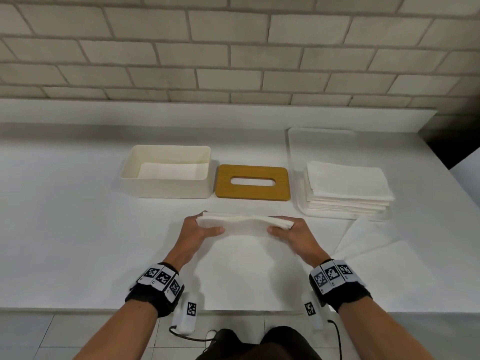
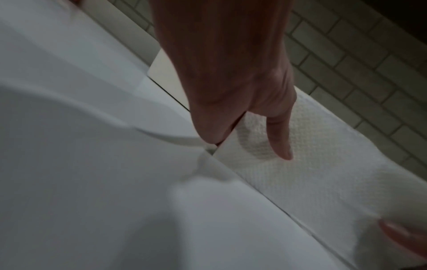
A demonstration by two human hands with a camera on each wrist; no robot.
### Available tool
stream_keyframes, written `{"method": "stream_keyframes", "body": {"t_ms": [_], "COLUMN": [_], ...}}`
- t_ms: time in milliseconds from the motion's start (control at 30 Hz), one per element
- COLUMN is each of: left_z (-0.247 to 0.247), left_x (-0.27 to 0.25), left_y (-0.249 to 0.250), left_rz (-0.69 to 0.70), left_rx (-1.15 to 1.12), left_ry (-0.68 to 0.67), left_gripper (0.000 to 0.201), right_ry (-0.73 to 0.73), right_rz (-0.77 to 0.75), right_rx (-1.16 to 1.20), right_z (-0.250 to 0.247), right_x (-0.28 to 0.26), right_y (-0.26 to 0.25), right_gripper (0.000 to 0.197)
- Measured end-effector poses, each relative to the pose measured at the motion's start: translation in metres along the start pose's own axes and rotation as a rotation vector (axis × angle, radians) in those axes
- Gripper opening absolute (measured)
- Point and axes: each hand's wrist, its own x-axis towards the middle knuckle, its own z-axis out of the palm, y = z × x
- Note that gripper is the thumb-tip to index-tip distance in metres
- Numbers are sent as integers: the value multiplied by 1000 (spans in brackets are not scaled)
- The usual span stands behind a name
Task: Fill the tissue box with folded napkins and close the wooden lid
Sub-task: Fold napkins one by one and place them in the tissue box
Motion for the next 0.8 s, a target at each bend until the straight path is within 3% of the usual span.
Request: {"method": "stream_keyframes", "body": {"t_ms": [67, 267, 467, 600, 700, 800], "left_z": [1, 1, 1, -3, -3, -2], "left_x": [0, 0, 0, -1, -1, 3], "left_y": [4, 5, 7, 11, 7, 3], "left_rz": [15, 40, 66, 120, 132, 296], "left_rx": [30, 112, 98, 74, 106, 268], "left_ry": [-16, -98, -86, -116, -110, -51], "left_gripper": [37, 55, 34, 31, 44, 77], "right_ry": [7, -80, -56, -118, -104, -61], "right_rz": [-13, 13, -13, -55, -54, -60], "right_rx": [-29, -26, -28, 21, 49, 56], "right_z": [-1, -5, -6, -8, -7, -5], "right_x": [0, -3, 1, 1, 0, 1], "right_y": [-2, -3, -1, -7, -3, 2], "right_gripper": [5, 18, 10, 31, 32, 26]}}
